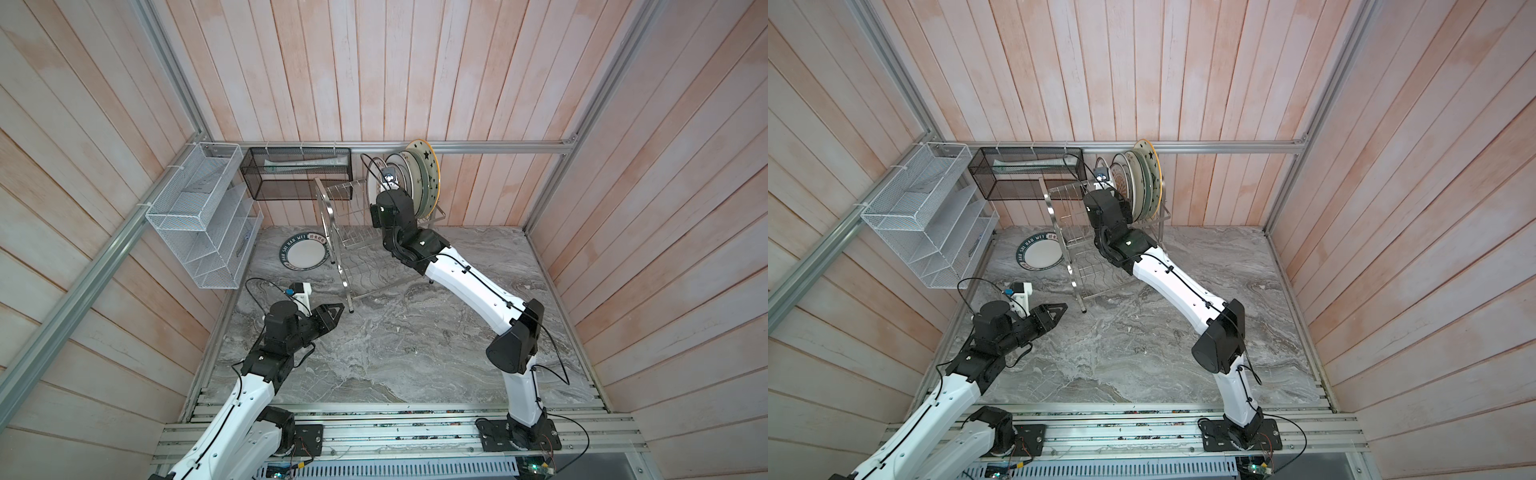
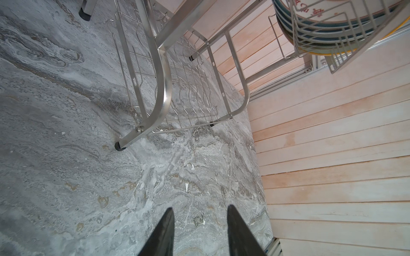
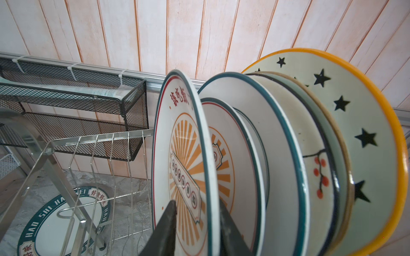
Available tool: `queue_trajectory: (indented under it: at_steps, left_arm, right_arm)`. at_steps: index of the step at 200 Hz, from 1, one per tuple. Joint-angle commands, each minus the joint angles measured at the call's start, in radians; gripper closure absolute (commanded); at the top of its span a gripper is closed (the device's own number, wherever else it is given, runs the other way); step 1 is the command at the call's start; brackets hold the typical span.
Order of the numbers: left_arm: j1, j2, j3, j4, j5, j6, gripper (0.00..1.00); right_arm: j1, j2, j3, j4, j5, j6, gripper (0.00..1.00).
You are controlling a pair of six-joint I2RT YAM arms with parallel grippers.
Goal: Load plates into a dish rack
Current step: Place the plate on the dish rack.
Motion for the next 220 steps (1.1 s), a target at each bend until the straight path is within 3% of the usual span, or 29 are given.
queue_trajectory:
  at_steps: [1, 96, 187, 220]
  left_arm:
    - [0.007, -0.009, -0.007, -0.013, 0.019, 0.004, 0.59]
    - [0.012, -0.011, -0.002, -0.017, 0.021, 0.001, 0.52]
    - [0.021, 0.001, 0.009, -0.003, -0.004, 0.0, 0.49]
    - [0.044, 0.052, 0.082, -0.033, -0.003, 0.048, 0.49]
  right_arm:
    - [-0.002, -0.001, 0.025, 0.024, -0.009, -0.006, 0.63]
    - [-0.009, -0.04, 0.044, 0.096, -0.107, -0.05, 0.32]
    - [-0.068, -0.134, 0.138, 0.112, -0.273, -0.118, 0.17]
    - [-0.131, -0.31, -0.029, 0.17, -0.266, -0.17, 0.15]
